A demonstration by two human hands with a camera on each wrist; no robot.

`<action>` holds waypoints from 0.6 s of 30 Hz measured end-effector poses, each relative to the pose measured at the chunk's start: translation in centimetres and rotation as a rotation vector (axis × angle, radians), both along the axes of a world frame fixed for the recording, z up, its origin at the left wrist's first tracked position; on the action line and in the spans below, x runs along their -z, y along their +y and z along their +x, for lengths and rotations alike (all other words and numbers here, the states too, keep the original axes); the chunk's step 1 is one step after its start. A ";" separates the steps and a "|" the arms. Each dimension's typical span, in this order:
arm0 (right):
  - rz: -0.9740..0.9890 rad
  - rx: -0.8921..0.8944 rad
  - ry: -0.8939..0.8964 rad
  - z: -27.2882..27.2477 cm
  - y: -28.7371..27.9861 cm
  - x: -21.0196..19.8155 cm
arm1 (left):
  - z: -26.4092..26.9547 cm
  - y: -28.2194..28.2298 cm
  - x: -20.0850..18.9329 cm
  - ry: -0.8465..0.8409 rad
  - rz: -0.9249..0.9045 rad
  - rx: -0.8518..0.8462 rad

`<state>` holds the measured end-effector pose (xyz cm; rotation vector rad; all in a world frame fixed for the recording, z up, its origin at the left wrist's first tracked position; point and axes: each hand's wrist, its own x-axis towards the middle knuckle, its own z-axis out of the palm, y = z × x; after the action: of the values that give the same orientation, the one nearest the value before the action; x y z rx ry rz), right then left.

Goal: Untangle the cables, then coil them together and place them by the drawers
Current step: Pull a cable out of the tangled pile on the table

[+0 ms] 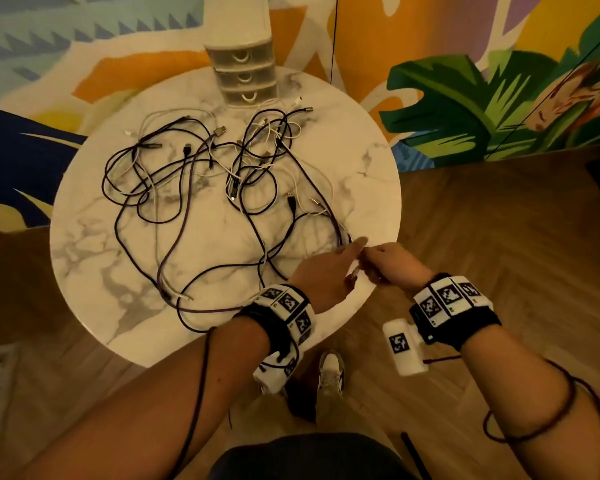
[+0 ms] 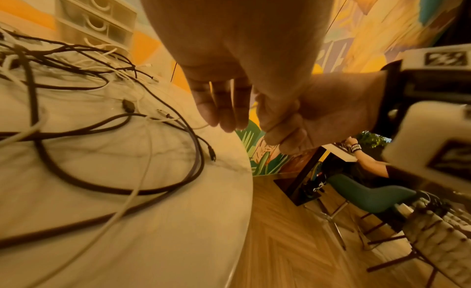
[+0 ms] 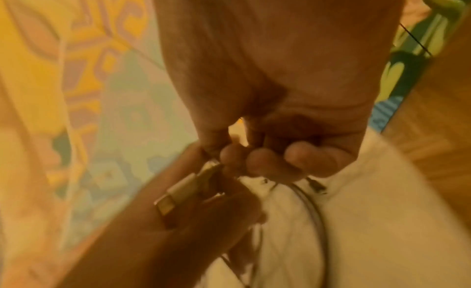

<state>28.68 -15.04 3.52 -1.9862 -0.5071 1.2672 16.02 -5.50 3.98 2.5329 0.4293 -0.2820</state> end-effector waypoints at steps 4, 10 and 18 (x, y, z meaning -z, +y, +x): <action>0.126 0.096 0.270 -0.9 -0.7 -2.3 | 0.8 0.4 -0.2 -0.175 -0.102 -0.095; 0.354 0.024 -0.032 -0.5 -0.4 -2.7 | 1.1 1.0 -1.6 -0.061 -0.223 -0.195; 0.276 -0.042 0.147 -1.5 2.2 -3.5 | 1.2 0.0 -1.2 -0.114 -0.248 -0.153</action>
<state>27.16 -12.79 6.99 -1.6488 -0.6181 1.2820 17.21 -5.49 5.23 2.2479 0.5076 -0.1233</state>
